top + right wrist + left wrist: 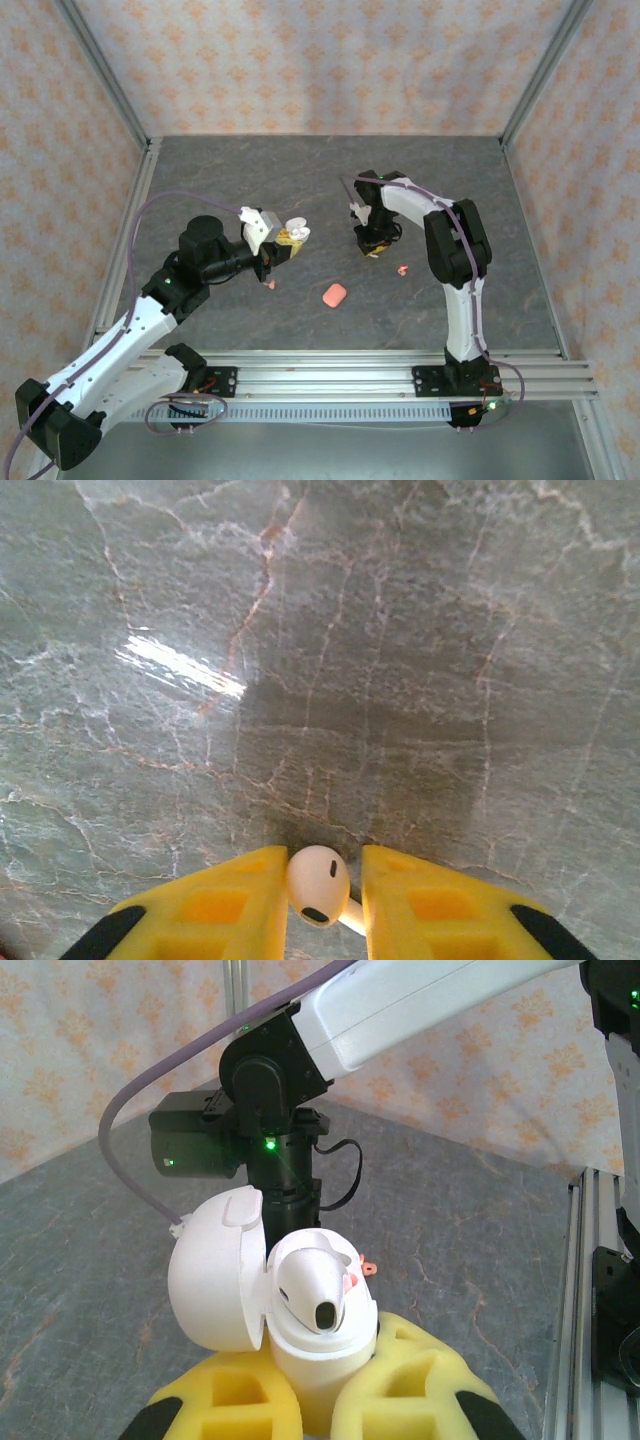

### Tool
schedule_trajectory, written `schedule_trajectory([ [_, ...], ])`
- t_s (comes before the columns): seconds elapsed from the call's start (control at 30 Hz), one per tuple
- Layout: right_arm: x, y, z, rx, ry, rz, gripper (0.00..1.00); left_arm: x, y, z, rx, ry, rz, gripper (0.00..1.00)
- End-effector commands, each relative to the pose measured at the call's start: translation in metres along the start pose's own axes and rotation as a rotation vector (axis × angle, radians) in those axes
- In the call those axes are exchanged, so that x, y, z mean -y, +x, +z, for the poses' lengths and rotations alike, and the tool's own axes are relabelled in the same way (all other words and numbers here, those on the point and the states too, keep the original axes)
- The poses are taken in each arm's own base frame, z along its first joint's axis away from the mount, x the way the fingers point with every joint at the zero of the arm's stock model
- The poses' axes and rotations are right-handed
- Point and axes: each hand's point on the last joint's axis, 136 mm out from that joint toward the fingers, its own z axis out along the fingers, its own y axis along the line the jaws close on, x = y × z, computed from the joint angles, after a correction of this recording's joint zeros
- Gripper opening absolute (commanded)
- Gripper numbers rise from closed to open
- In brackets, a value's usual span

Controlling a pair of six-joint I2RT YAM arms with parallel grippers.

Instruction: Insert the wireless bluetooth earbuds into the charging case

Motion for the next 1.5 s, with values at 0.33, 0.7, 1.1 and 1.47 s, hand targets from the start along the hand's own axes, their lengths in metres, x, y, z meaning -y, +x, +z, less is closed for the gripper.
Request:
schedule_trajectory([
  [0.33, -0.011, 0.008, -0.010, 0.041, -0.061, 0.122, 0.12, 0.005, -0.001, -0.004, 0.003, 0.003, 0.002, 0.00],
  [0.7, -0.038, -0.002, -0.106, 0.365, -0.210, 0.251, 0.10, 0.011, -0.027, -0.011, 0.086, 0.024, -0.016, 0.00],
  [1.1, -0.100, 0.018, -0.283, 0.926, -0.554, 0.193, 0.07, 0.017, -0.061, -0.014, 0.182, 0.064, -0.066, 0.00],
  [1.47, -0.166, 0.060, -0.393, 1.321, -0.791, -0.014, 0.07, 0.021, -0.076, -0.013, 0.222, 0.088, -0.101, 0.00],
])
